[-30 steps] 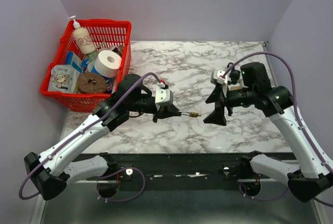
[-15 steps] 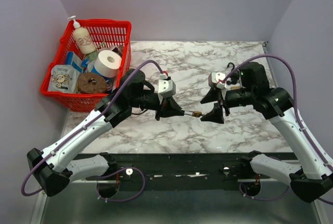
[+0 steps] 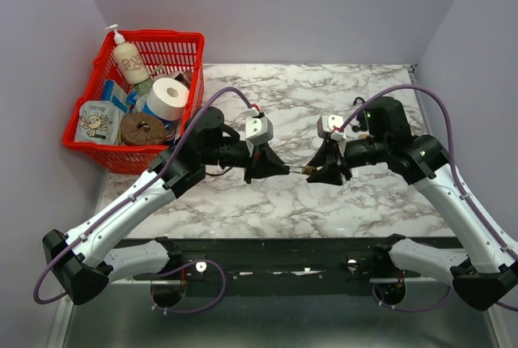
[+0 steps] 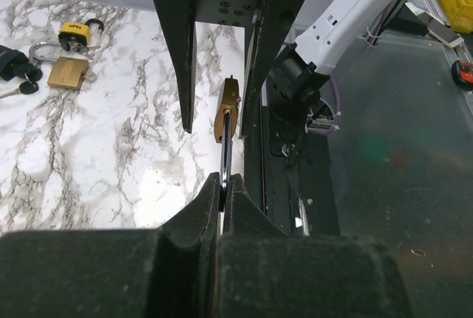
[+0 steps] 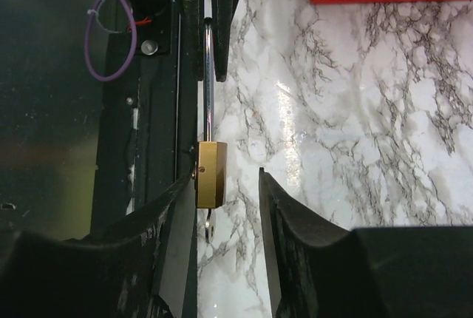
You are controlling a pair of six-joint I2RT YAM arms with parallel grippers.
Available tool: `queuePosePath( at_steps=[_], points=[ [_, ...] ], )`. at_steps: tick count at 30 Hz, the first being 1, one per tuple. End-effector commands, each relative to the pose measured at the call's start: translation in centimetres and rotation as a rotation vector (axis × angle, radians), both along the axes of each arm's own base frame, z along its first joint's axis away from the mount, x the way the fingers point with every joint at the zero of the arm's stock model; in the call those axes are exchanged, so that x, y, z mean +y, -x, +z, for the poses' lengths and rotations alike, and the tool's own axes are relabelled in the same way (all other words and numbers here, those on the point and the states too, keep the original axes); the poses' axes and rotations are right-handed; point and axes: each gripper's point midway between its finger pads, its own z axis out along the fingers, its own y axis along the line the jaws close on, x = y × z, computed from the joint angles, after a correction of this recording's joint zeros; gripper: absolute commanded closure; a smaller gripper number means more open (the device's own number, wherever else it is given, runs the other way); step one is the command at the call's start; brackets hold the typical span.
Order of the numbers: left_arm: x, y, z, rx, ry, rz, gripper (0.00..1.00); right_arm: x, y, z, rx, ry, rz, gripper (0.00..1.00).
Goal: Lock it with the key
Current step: Lock the lock.
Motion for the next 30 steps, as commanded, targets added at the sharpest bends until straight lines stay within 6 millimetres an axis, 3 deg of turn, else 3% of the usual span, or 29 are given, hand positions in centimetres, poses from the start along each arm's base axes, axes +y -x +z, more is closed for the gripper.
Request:
queuePosePath(
  at_steps=[1, 9, 12, 13, 14, 20, 30],
  points=[
    [-0.3, -0.8, 0.4, -0.002, 0.026, 0.035, 1.0, 0.7, 0.3, 1.4, -0.039, -0.039, 0.044, 0.57],
    [-0.4, -1.4, 0.1, -0.005, 0.02, 0.065, 1.0, 1.0, 1.2, 1.7, -0.013, -0.051, 0.091, 0.73],
    [-0.4, -1.5, 0.1, -0.004, 0.023, 0.07, 1.0, 1.2, 1.4, 1.7, 0.003, -0.057, 0.093, 0.87],
    [-0.5, -1.5, 0.2, -0.007, 0.028, 0.071, 1.0, 1.3, 1.3, 1.8, 0.001, -0.06, 0.094, 0.97],
    [-0.5, -1.5, 0.2, 0.0, 0.03, 0.07, 1.0, 1.3, 1.3, 1.7, 0.012, -0.06, 0.087, 0.99],
    [-1.2, -1.7, 0.2, 0.027, 0.045, 0.079, 1.0, 1.8, 1.2, 2.0, 0.03, -0.071, 0.092, 0.99],
    [-3.1, -0.3, -0.7, 0.096, 0.06, 0.038, 1.0, 2.8, 0.3, 3.0, 0.038, -0.107, 0.073, 0.99]
  ],
)
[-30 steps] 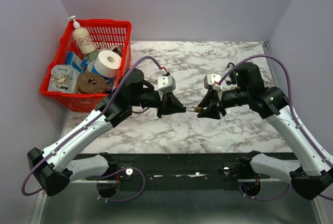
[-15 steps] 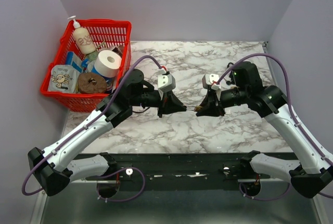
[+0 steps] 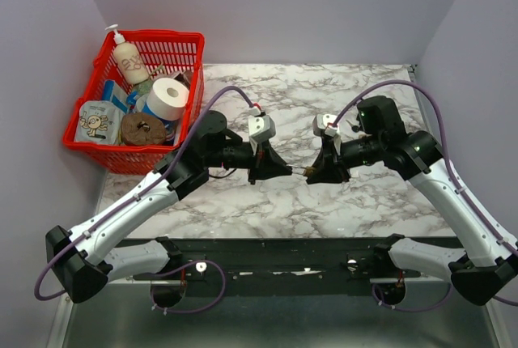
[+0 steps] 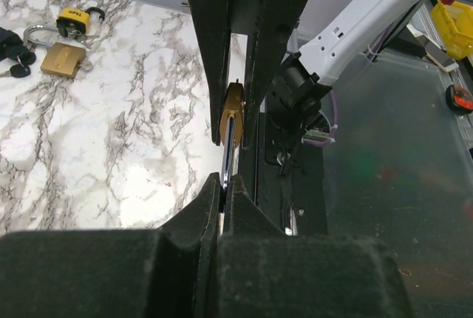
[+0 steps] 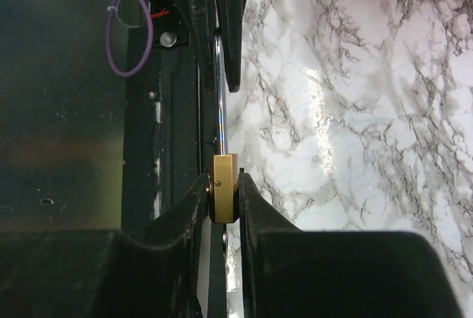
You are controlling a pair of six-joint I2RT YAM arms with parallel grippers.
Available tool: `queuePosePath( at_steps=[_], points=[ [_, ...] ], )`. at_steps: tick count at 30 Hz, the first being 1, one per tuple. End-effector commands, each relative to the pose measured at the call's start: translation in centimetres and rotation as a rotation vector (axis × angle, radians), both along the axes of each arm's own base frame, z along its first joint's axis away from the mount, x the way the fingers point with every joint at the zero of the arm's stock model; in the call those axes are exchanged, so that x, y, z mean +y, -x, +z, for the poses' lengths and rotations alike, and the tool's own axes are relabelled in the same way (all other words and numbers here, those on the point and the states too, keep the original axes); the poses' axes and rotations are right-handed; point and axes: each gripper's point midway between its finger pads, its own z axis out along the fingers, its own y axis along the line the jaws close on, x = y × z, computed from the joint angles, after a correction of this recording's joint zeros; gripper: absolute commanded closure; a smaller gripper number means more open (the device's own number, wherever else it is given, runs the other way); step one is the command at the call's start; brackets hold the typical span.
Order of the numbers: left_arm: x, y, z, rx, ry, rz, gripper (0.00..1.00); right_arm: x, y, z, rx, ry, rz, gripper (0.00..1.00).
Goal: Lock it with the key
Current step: Lock the lock.
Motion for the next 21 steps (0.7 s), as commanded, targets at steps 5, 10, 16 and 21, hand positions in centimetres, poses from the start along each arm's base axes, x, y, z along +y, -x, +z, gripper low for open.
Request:
queuePosePath(
  at_steps=[5, 10, 16, 21],
  points=[
    [-3.0, 0.1, -0.6, 0.087, 0.061, -0.011, 1.0, 2.9, -0.7, 4.3, -0.11, -0.166, 0.066, 0.99],
    [-3.3, 0.2, -1.0, 0.102, 0.067, -0.017, 1.0, 3.3, -0.7, 4.2, -0.117, -0.177, 0.07, 0.99],
    [-1.2, -2.7, -0.4, 0.108, 0.052, 0.075, 0.97, 2.8, -2.1, 2.3, -0.073, -0.125, -0.037, 0.99],
    [2.1, -6.1, 1.0, 0.142, 0.077, 0.192, 0.58, 1.5, -4.7, 1.8, 0.015, -0.153, -0.204, 0.99]
  ],
)
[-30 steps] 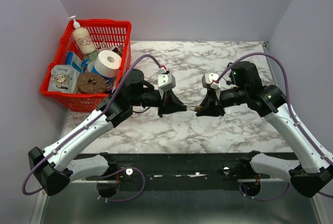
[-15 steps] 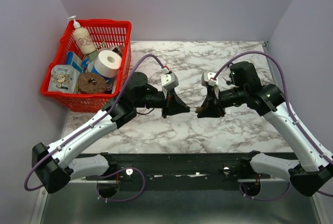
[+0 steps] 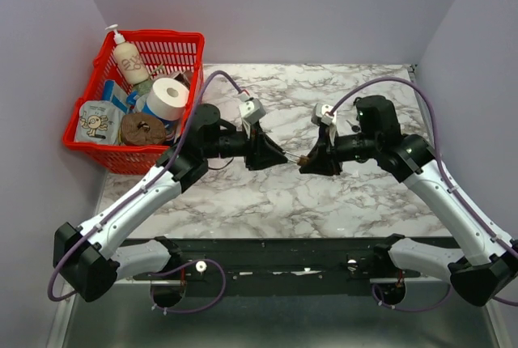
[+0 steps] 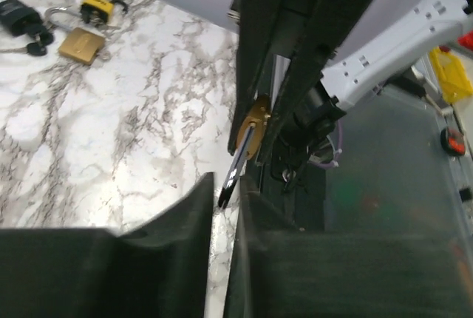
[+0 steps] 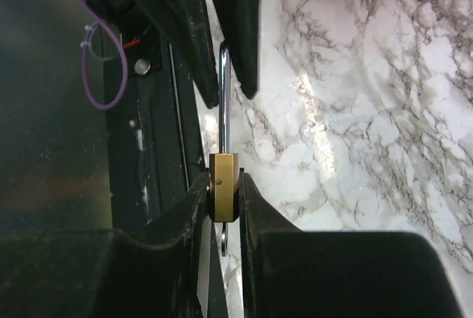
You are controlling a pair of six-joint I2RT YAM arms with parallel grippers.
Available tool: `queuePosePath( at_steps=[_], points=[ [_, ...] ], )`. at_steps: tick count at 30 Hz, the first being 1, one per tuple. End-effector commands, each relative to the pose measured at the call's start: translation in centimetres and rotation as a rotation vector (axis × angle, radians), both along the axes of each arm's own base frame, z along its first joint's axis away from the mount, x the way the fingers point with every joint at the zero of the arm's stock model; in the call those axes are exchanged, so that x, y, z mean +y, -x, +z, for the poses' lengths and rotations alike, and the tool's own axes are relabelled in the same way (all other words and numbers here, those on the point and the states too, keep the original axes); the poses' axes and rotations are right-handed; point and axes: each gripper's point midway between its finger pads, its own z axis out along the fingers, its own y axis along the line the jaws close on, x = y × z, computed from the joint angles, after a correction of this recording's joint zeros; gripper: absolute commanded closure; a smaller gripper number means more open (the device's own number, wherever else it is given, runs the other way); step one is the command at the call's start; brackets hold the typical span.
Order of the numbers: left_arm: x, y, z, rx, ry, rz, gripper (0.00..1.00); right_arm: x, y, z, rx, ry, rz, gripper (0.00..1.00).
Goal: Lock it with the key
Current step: Lock the lock.
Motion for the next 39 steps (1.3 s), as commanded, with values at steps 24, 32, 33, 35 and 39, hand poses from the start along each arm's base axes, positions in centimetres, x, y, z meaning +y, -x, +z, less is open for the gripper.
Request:
queuePosePath(
  at_steps=[24, 32, 33, 35, 39],
  points=[
    [-1.0, -9.9, 7.5, 0.65, 0.399, 0.464, 0.05, 0.2, -10.3, 6.2, -0.139, -0.334, -0.522, 0.99],
    [-1.9, -9.8, 5.6, 0.721, 0.372, 0.493, 0.3, 0.9, -10.4, 6.6, -0.214, -0.309, -0.553, 0.99],
    [-2.0, -9.8, 5.6, 0.721, 0.373, 0.493, 0.33, 0.9, -10.5, 6.5, -0.22, -0.303, -0.555, 0.99],
    [-2.1, -9.8, 5.6, 0.722, 0.374, 0.494, 0.39, 1.0, -10.6, 6.4, -0.227, -0.298, -0.561, 0.99],
    [-2.4, -9.8, 5.3, 0.734, 0.364, 0.495, 0.41, 1.1, -10.8, 6.2, -0.237, -0.29, -0.569, 0.99]
  ],
)
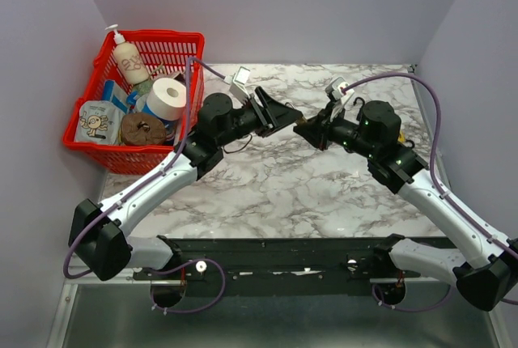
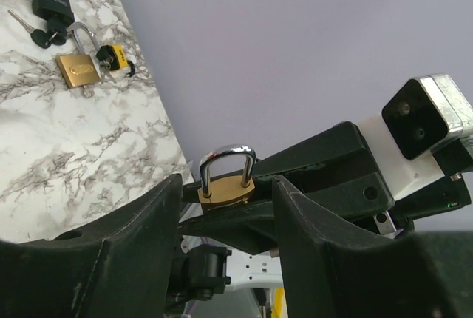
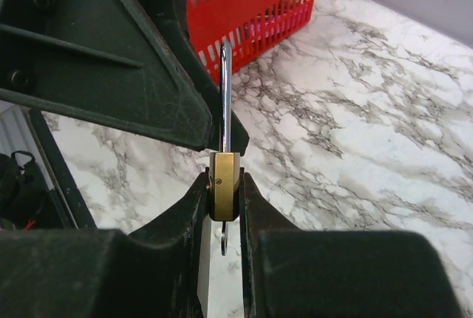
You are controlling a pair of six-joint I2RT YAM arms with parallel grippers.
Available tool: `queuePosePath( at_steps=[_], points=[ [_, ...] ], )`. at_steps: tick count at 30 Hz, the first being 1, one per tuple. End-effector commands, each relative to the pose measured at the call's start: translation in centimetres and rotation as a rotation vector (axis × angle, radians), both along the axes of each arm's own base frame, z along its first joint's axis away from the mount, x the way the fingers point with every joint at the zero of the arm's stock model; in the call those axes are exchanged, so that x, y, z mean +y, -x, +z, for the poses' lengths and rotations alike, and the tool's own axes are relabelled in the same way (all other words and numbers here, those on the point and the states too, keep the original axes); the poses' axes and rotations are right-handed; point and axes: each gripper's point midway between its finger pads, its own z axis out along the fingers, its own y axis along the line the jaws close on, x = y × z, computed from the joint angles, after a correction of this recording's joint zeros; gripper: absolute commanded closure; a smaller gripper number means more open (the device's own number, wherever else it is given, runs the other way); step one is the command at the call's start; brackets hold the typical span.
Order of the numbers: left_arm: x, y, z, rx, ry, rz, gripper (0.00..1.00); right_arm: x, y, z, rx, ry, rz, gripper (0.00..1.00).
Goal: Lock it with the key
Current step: Lock the lock.
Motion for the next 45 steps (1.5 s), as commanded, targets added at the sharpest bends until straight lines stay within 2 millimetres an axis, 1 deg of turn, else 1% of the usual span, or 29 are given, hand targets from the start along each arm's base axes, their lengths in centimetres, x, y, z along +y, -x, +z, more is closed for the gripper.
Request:
queuePosePath(
  at_steps=[1, 5, 8, 10, 11, 14, 16, 18, 20, 25, 27, 31, 33, 34, 35, 37, 38, 40, 41, 43, 44, 45],
  points=[
    [-0.6, -0.1, 0.7, 0.009, 0.021, 0.009, 0.41, 0.0, -1.1, 2.3, -0.088, -0.016, -0.049, 0.99],
    [-1.1, 0.2, -0.3, 0.037, -0.005, 0.005, 0.4, 0.2, -1.3, 2.3, -0.093, -0.014, -0.05, 0.99],
    [-1.2, 0.1, -1.0, 0.053, -0.021, 0.008, 0.42, 0.4, -1.3, 2.3, -0.091, -0.014, -0.048, 0.99],
    [-1.2, 0.0, -1.2, 0.063, -0.025, 0.012, 0.42, 0.5, -1.3, 2.4, -0.093, -0.014, -0.044, 0.99],
    [-1.3, 0.0, -1.3, 0.062, -0.024, 0.012, 0.45, 0.6, -1.2, 2.3, -0.093, -0.012, -0.04, 0.99],
    [-1.4, -0.1, -0.9, 0.058, -0.012, 0.012, 0.48, 0.8, -1.0, 2.0, -0.092, -0.007, -0.031, 0.99],
    [-1.5, -0.2, -0.7, 0.057, -0.008, 0.01, 0.47, 1.0, -0.9, 1.9, -0.093, -0.006, -0.023, 0.99],
    [-1.6, -0.3, -0.7, 0.059, -0.009, 0.012, 0.42, 1.2, -0.8, 1.8, -0.09, -0.005, -0.017, 0.99],
    [-1.6, -0.3, -0.8, 0.07, -0.007, 0.01, 0.4, 1.2, -0.8, 1.7, -0.089, -0.005, -0.018, 0.99],
    [-1.8, -0.3, -0.8, 0.077, -0.001, 0.009, 0.39, 1.1, -1.0, 1.9, -0.094, -0.006, -0.035, 0.99],
    [-1.9, -0.4, -1.0, 0.078, -0.007, 0.009, 0.43, 1.2, -1.1, 2.0, -0.096, -0.008, -0.034, 0.99],
    [-1.9, -0.6, -1.9, 0.106, -0.028, 0.018, 0.47, 1.7, -0.9, 2.0, -0.093, -0.015, -0.013, 0.99],
    [-1.9, -0.7, -2.0, 0.111, -0.04, 0.021, 0.53, 2.0, -0.9, 1.8, -0.085, -0.013, -0.002, 0.99],
    [-1.9, -0.7, -2.2, 0.109, -0.047, 0.022, 0.56, 2.2, -0.7, 1.8, -0.085, -0.014, 0.011, 0.99],
    [-1.9, -0.7, -2.2, 0.109, -0.05, 0.022, 0.63, 2.3, -0.7, 1.6, -0.078, -0.012, 0.014, 0.99],
    [-1.8, -0.7, -2.3, 0.099, -0.06, 0.02, 0.71, 2.4, -0.6, 1.3, -0.061, -0.012, 0.019, 0.99],
    [-1.6, -0.7, -2.4, 0.099, -0.061, 0.023, 0.79, 2.4, -0.6, 1.2, -0.057, -0.011, 0.021, 0.98],
    [-1.2, -0.9, -2.7, 0.103, -0.068, 0.03, 0.9, 2.2, -0.4, 0.8, -0.041, -0.006, 0.019, 0.91],
    [-1.0, -0.8, -2.9, 0.105, -0.073, 0.032, 0.99, 2.1, -0.3, 0.6, -0.034, -0.004, 0.017, 0.82],
    [-0.3, -1.2, -3.2, 0.108, -0.078, 0.042, 1.0, 1.7, 0.1, 0.4, -0.028, -0.001, 0.014, 0.73],
    [0.1, -1.3, -3.2, 0.103, -0.08, 0.045, 1.0, 1.5, 0.2, 0.0, -0.02, 0.006, 0.015, 0.57],
    [0.4, -1.5, -3.1, 0.099, -0.079, 0.049, 1.0, 1.3, 0.4, -0.1, -0.012, 0.005, 0.016, 0.51]
  ],
)
